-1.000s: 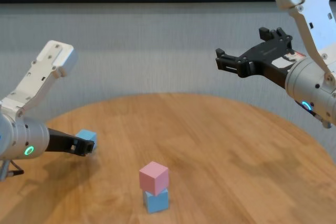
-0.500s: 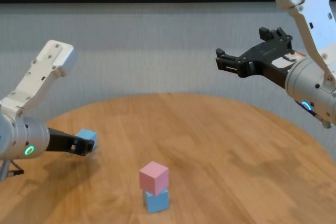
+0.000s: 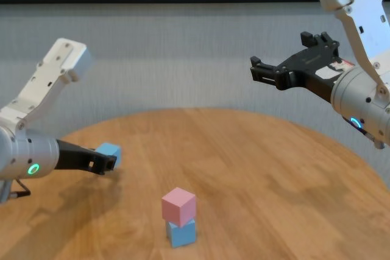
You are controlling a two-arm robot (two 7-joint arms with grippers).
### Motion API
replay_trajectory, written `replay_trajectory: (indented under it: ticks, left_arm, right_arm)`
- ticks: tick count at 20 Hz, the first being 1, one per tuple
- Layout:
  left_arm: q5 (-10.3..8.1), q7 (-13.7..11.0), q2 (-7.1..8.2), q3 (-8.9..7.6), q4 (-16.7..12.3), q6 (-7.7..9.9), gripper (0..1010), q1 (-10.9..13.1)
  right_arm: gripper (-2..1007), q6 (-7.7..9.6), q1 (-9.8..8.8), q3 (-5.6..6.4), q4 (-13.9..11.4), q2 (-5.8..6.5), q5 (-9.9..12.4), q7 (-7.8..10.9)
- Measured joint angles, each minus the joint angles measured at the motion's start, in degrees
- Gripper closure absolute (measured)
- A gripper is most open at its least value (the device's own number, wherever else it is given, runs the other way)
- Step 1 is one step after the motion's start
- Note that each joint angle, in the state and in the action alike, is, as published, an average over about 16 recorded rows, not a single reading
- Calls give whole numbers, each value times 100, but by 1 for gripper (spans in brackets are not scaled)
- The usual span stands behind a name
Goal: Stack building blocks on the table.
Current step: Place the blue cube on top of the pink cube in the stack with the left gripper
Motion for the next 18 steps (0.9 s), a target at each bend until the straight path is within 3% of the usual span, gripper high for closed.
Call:
replay_trajectory:
  ticks: [7, 18]
  left_arm:
    - [-24, -709, 356, 55, -550, -35, 624, 173]
    - [-348, -1992, 1249, 180, -1588, -161, 624, 491]
  right_arm:
    - [4, 0, 0, 0, 0, 0, 0, 0]
    - [4, 0, 0, 0, 0, 0, 0, 0]
